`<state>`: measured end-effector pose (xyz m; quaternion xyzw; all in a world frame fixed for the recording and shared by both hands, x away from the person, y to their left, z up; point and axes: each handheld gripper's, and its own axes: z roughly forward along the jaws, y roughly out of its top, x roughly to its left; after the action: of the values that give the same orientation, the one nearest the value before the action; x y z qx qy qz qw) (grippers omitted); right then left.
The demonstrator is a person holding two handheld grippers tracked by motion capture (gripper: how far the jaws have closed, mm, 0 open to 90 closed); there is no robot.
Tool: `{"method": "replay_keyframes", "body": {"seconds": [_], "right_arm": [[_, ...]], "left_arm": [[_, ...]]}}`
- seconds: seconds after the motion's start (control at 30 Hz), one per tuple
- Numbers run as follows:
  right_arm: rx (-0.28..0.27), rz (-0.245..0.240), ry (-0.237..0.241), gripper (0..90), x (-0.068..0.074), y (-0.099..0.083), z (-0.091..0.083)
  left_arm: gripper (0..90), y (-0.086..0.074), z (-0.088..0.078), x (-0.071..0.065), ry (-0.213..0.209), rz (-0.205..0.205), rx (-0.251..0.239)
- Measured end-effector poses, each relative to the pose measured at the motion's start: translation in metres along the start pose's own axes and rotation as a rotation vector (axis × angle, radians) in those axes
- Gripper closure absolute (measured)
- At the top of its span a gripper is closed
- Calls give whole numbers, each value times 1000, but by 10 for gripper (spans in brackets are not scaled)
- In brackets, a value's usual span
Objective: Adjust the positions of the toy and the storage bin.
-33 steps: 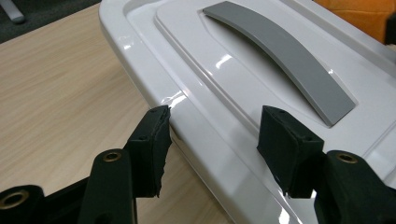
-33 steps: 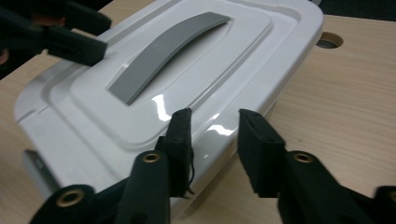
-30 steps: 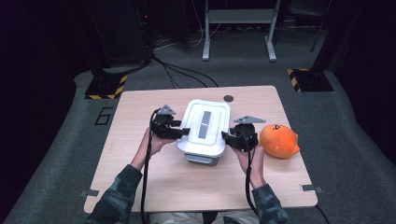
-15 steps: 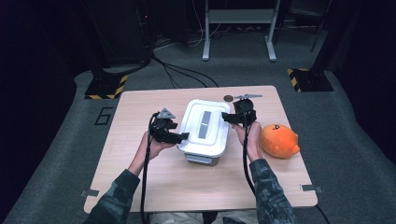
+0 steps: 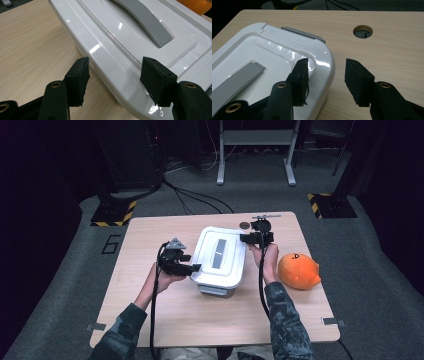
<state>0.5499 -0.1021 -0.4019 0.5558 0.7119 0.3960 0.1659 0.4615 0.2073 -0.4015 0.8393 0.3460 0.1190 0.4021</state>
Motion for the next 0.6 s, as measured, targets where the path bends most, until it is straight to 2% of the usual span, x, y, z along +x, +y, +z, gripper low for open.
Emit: {"method": "replay_keyframes", "body": {"seconds": [0.17, 0.33, 0.5, 0.6], "right_arm": [[1, -13, -10, 615, 3, -1, -3], [-6, 17, 14, 627, -1, -6, -8], [-12, 15, 8, 621, -3, -13, -16], [-17, 11, 2, 619, -3, -17, -19]], "left_arm": [[395, 1, -2, -1, 28, 24, 4], [395, 0, -3, 2, 29, 21, 4], [395, 0, -3, 5, 30, 12, 5], [395, 2, -3, 5, 43, 26, 12]]}}
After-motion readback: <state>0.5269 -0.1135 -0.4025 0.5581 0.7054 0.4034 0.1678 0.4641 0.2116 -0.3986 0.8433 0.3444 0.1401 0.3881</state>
